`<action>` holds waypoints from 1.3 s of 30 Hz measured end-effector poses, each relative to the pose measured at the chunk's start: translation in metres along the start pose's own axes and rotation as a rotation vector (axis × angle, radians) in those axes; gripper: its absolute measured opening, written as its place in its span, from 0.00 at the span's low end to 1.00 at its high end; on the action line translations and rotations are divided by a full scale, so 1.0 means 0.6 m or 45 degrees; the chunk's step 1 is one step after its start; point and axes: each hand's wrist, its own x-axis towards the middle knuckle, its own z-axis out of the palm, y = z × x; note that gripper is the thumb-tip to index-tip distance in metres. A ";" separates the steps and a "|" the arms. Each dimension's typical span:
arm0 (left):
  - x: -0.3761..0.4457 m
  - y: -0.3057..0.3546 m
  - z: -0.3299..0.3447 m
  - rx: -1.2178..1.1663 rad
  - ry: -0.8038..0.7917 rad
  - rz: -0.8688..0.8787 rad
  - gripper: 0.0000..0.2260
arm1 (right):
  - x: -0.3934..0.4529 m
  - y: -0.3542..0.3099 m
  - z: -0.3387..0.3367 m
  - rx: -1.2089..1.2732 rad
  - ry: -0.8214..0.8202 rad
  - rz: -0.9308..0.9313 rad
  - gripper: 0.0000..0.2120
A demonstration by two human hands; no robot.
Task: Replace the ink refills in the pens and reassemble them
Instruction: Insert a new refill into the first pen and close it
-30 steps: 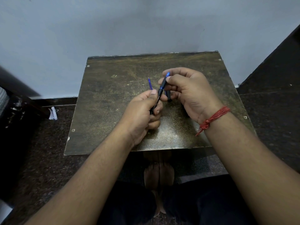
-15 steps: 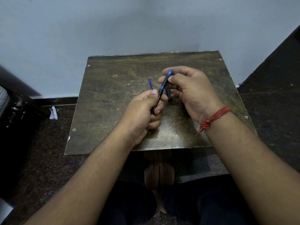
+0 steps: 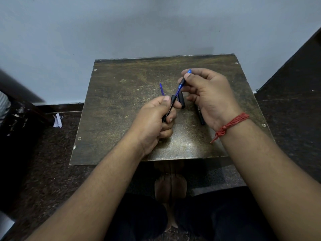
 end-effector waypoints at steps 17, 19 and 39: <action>0.005 0.002 -0.012 0.025 0.040 0.102 0.12 | 0.019 -0.002 -0.037 -0.632 0.305 -0.399 0.03; 0.007 0.004 -0.015 -0.006 0.076 0.130 0.12 | 0.014 0.008 -0.030 -1.031 0.193 -0.365 0.03; 0.007 0.009 -0.019 -0.015 0.118 0.156 0.12 | -0.051 -0.014 0.016 -1.925 -0.242 -0.100 0.18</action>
